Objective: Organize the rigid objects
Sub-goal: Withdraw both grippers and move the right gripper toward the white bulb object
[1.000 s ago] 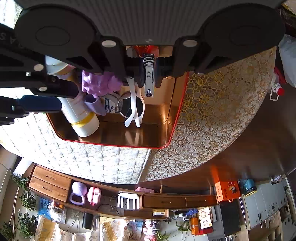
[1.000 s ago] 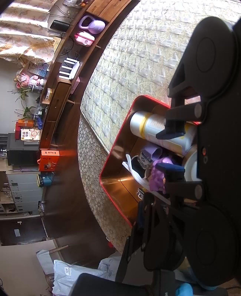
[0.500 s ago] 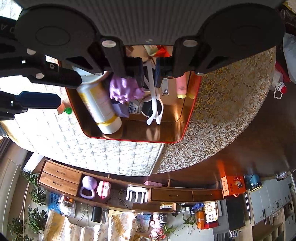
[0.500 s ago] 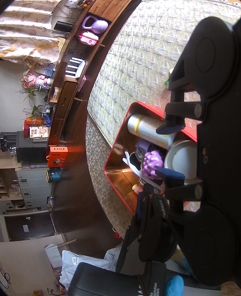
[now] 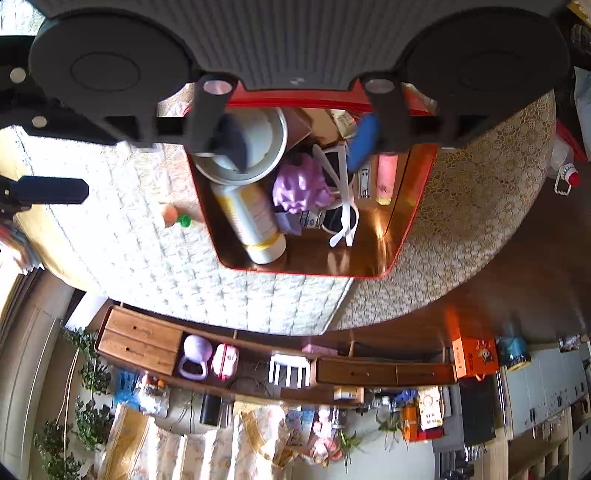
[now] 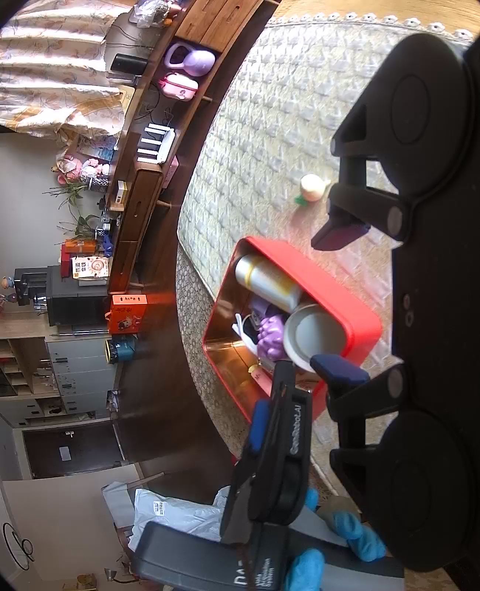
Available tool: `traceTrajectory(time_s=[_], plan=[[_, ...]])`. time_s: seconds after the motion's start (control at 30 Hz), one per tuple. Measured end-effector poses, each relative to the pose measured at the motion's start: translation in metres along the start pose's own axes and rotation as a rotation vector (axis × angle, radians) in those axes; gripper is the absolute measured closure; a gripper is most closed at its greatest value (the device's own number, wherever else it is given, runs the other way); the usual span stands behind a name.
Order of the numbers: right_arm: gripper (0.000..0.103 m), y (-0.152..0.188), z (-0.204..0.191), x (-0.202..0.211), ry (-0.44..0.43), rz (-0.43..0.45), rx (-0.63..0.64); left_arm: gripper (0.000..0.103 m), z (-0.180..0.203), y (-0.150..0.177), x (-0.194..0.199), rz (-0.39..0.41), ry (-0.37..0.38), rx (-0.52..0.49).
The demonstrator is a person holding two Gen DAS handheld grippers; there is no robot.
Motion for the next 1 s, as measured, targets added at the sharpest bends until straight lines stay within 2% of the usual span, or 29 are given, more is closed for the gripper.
traceTrajectory(time_s=[0.03,0.1,0.27,0.4,0.47,0.7,1.0], plan=[[0.038,0.004,0.002,0.003,0.002,-0.001,0.0,0.023,0.002,0.001,0.004,0.024,-0.003,-0.003],[0.036,0.012,0.006,0.009,0.013,-0.004,-0.002,0.023,0.008,0.002,0.007,0.031,0.005,-0.014],[0.022,0.031,0.025,0.023,0.038,0.003,-0.029,0.023,0.026,0.008,0.012,0.019,0.047,-0.007],[0.004,0.042,0.043,0.033,0.072,0.019,-0.052,0.019,0.043,0.015,0.013,0.022,0.09,-0.004],[0.001,0.045,0.052,0.037,0.092,0.023,-0.053,0.019,0.052,0.018,0.013,0.026,0.104,-0.002],[0.0,0.052,0.091,0.042,0.133,0.009,-0.077,0.019,0.089,0.033,0.01,0.059,0.129,-0.036],[0.0,0.053,0.125,0.019,0.09,-0.031,-0.102,0.019,0.132,0.046,-0.012,0.087,0.129,-0.051]])
Point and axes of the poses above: each gripper's, at about its wrist camera, not at the fingertips, and x roughly against the way its jaws point, z to its right, y to its underside, the point moved 7 cm from there along -x, roughly the way its jaws point, and after that the axes turned 14 degrees about x, right-handed, at the moved point
